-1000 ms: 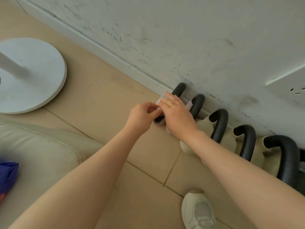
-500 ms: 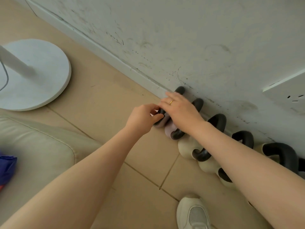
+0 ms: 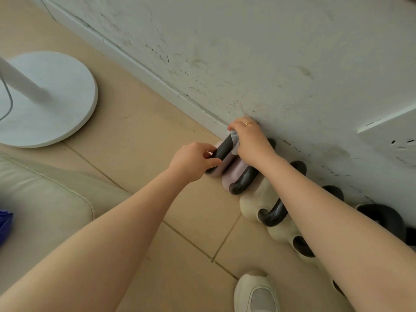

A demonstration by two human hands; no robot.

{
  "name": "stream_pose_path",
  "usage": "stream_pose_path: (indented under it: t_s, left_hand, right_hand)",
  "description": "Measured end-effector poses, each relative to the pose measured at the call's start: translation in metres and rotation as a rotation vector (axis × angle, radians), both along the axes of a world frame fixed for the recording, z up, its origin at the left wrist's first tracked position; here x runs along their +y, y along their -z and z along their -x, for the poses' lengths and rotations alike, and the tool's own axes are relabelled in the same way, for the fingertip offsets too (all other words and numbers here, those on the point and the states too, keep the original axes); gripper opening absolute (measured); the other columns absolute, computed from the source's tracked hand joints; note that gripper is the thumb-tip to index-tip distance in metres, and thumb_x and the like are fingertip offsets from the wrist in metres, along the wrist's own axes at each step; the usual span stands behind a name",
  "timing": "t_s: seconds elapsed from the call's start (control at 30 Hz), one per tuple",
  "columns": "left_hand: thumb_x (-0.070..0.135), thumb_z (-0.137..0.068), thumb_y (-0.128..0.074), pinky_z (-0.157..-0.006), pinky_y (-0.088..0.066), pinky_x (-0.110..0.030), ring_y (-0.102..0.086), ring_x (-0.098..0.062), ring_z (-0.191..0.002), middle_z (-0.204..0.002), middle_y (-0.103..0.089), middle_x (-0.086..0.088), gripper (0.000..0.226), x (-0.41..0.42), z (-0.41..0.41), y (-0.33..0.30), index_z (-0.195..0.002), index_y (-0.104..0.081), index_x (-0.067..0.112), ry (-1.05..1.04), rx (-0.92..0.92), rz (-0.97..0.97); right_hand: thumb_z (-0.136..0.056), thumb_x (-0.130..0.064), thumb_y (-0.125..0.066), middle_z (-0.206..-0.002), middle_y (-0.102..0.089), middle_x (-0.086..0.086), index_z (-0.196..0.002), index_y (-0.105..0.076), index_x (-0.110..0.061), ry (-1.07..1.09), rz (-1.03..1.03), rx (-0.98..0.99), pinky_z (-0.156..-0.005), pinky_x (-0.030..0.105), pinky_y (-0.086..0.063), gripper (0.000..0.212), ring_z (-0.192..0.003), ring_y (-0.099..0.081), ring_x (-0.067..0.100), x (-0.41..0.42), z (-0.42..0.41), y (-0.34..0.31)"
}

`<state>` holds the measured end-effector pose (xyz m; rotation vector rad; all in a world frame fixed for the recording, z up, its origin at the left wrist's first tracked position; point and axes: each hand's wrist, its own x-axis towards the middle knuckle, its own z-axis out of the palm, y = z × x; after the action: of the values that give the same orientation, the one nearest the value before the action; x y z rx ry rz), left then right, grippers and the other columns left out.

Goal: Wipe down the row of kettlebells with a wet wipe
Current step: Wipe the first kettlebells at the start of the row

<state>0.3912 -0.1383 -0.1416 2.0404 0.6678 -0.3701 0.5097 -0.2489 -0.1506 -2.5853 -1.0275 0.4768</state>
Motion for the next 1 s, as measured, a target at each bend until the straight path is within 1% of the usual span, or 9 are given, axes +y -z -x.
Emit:
stream_pose_path:
  t_s: [0.1,0.23,0.3,0.37,0.43,0.53,0.67,0.87,1.0]
  left_hand:
    - [0.031,-0.084,-0.061,-0.059,-0.040,-0.024,-0.052,-0.017,-0.067,-0.102,-0.070,0.005,0.024,-0.001,0.000,-0.001,-0.107,-0.065,0.026,0.003,0.002,-0.021]
    - [0.030,-0.081,-0.063,-0.071,-0.046,-0.027,-0.061,-0.018,-0.085,-0.104,-0.068,0.010,0.028,0.001,0.002,-0.001,-0.109,-0.064,0.027,-0.028,0.029,-0.003]
    - [0.021,-0.082,-0.062,-0.081,-0.049,-0.029,-0.063,-0.018,-0.097,-0.111,-0.067,0.008,0.037,0.007,0.006,-0.002,-0.118,-0.059,0.023,-0.079,0.026,0.083]
    - [0.009,-0.085,-0.053,-0.090,-0.050,-0.034,-0.064,-0.021,-0.099,-0.115,-0.063,0.002,0.045,0.015,0.012,-0.004,-0.129,-0.050,0.017,-0.149,0.018,0.208]
    - [0.004,-0.087,-0.045,-0.094,-0.050,-0.040,-0.065,-0.024,-0.099,-0.115,-0.060,-0.001,0.046,0.021,0.016,-0.007,-0.132,-0.045,0.014,-0.209,0.001,0.227]
    - [0.004,-0.087,-0.039,-0.094,-0.049,-0.041,-0.064,-0.022,-0.092,-0.104,-0.060,0.000,0.041,0.026,0.018,-0.008,-0.126,-0.049,0.013,-0.320,-0.051,0.165]
    - [0.007,-0.088,-0.039,-0.091,-0.049,-0.039,-0.061,-0.018,-0.087,-0.100,-0.062,0.000,0.034,0.025,0.018,-0.008,-0.120,-0.053,0.012,-0.381,-0.088,0.194]
    - [0.010,-0.091,-0.041,-0.087,-0.048,-0.035,-0.061,-0.017,-0.088,-0.108,-0.062,-0.001,0.032,0.025,0.023,-0.007,-0.120,-0.055,0.013,-0.284,-0.078,0.187]
    - [0.011,-0.089,-0.042,-0.086,-0.049,-0.036,-0.063,-0.018,-0.090,-0.109,-0.064,-0.003,0.030,0.030,0.028,-0.007,-0.116,-0.058,0.015,-0.288,-0.095,0.174]
  right_hand:
    - [-0.081,0.014,-0.040,-0.140,-0.042,0.007,-0.127,-0.048,-0.008,-0.247,0.075,-0.096,-0.108,0.027,-0.024,0.051,-0.138,-0.023,0.021,-0.012,0.002,-0.005]
    - [-0.079,0.011,-0.046,-0.141,-0.039,0.005,-0.128,-0.046,-0.011,-0.179,0.109,-0.104,-0.109,0.030,-0.026,0.053,-0.139,-0.019,0.021,-0.009,-0.002,-0.007]
    - [-0.081,0.005,-0.045,-0.136,-0.045,0.006,-0.125,-0.049,-0.012,-0.270,0.177,-0.162,-0.113,0.032,-0.019,0.047,-0.136,-0.025,0.023,-0.004,0.009,-0.010]
    - [-0.082,-0.003,-0.044,-0.125,-0.053,0.008,-0.121,-0.053,-0.012,-0.439,0.232,-0.253,-0.113,0.035,-0.015,0.041,-0.126,-0.037,0.028,0.000,0.028,-0.011]
    - [-0.079,-0.006,-0.045,-0.105,-0.063,0.010,-0.107,-0.062,-0.010,-0.572,0.267,-0.354,-0.106,0.039,-0.028,0.033,-0.109,-0.051,0.033,0.002,0.051,-0.004]
    - [-0.069,-0.019,-0.066,-0.077,-0.065,-0.002,-0.080,-0.069,-0.021,-0.669,0.429,-0.531,-0.083,0.031,-0.047,0.011,-0.079,-0.060,0.021,0.013,0.075,0.005]
    - [-0.088,-0.013,-0.047,-0.106,-0.060,0.006,-0.107,-0.059,-0.012,-0.672,0.616,-0.651,-0.096,0.036,-0.040,0.022,-0.099,-0.054,0.026,0.019,0.081,0.004]
    - [-0.094,-0.024,-0.036,-0.123,-0.048,0.014,-0.128,-0.043,-0.004,-0.726,0.795,-0.900,-0.105,0.044,-0.027,0.041,-0.113,-0.044,0.033,0.017,0.104,0.013]
    - [-0.095,-0.021,-0.033,-0.124,-0.050,0.013,-0.129,-0.046,-0.006,-0.787,0.846,-0.954,-0.106,0.045,-0.026,0.040,-0.115,-0.043,0.031,0.023,0.109,0.016]
